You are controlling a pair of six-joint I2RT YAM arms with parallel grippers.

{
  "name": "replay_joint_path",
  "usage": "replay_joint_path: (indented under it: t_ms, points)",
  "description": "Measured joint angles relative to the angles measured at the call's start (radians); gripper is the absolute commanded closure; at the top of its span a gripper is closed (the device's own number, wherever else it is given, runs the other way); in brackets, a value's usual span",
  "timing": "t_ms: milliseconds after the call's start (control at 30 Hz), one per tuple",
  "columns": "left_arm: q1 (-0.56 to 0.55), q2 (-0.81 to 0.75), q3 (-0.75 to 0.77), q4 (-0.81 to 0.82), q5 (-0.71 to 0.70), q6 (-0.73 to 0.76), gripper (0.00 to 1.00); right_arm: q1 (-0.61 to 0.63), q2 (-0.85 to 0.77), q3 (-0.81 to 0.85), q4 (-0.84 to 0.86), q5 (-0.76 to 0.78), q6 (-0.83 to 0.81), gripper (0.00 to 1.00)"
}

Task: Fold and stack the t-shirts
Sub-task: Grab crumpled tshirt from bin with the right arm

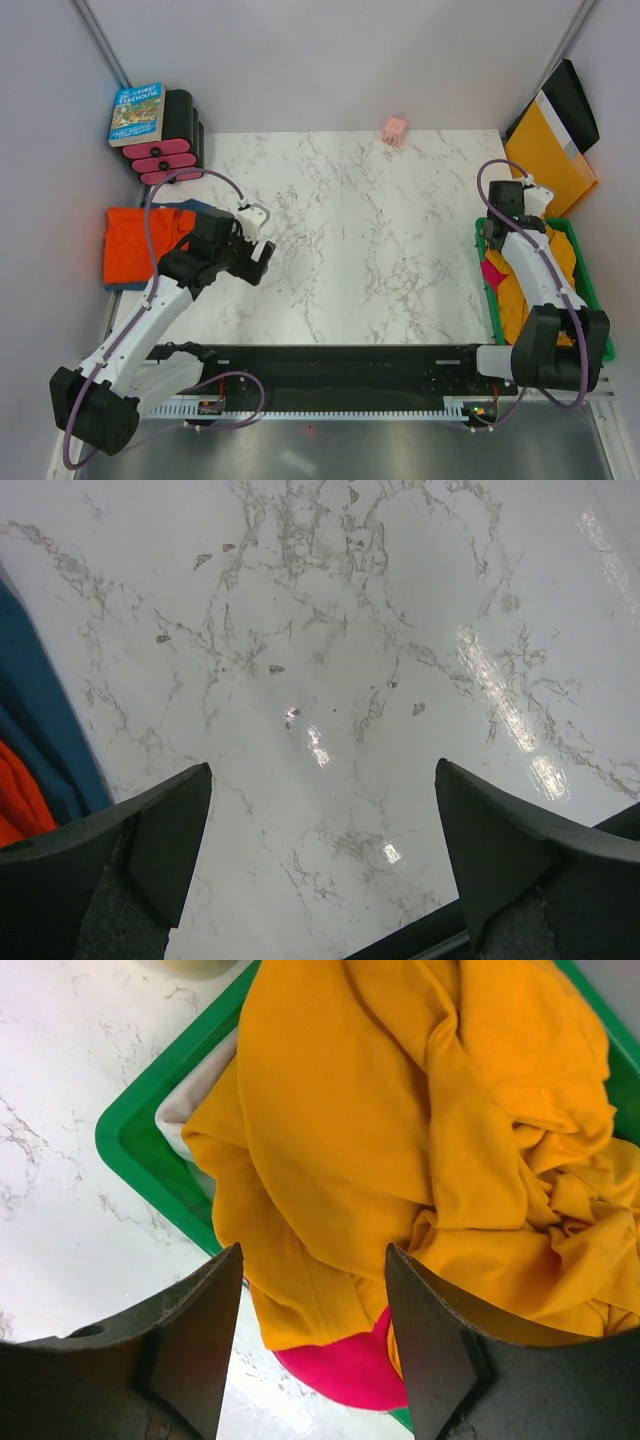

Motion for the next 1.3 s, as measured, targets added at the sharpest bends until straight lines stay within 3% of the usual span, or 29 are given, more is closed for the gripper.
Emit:
replay_joint_path:
  t_ms: [267,467,533,633,667,700,900,1067,1167,1300]
  points:
    - [0.011,0.016,0.0,0.003,0.008,0.002,0.0,0.0,0.103,0.002,0.04,0.019,0.002,0.6]
    - [0.023,0.022,0.0,0.003,0.008,0.002,0.0,-0.011,0.122,0.002,0.056,0.058,0.017,0.54]
    - [0.027,0.022,0.0,0.003,0.008,0.002,0.0,-0.02,0.133,0.002,0.064,0.066,0.018,0.57]
    - [0.032,0.024,0.0,0.003,0.008,0.002,0.0,-0.032,0.154,0.002,0.068,0.069,0.02,0.73]
    - [0.033,0.026,0.0,0.003,0.008,0.002,0.0,-0.034,0.161,0.002,0.069,0.069,0.021,0.92]
    - [0.034,0.027,0.0,0.003,0.008,0.002,0.0,-0.036,0.166,0.002,0.071,0.068,0.023,1.0]
    - [0.039,0.026,0.0,0.003,0.008,0.002,0.0,-0.035,0.148,-0.005,0.08,0.045,0.023,1.0]
    - [0.041,0.023,0.0,0.003,0.008,0.002,0.01,0.058,-0.106,-0.033,0.102,-0.025,-0.018,1.0]
    - [0.045,0.017,0.0,0.003,0.01,0.001,0.0,0.194,-0.24,0.075,0.101,-0.118,-0.04,1.0]
    - [0.046,0.014,0.006,0.002,0.026,0.001,0.01,0.317,-0.279,0.279,0.13,-0.291,-0.052,1.0]
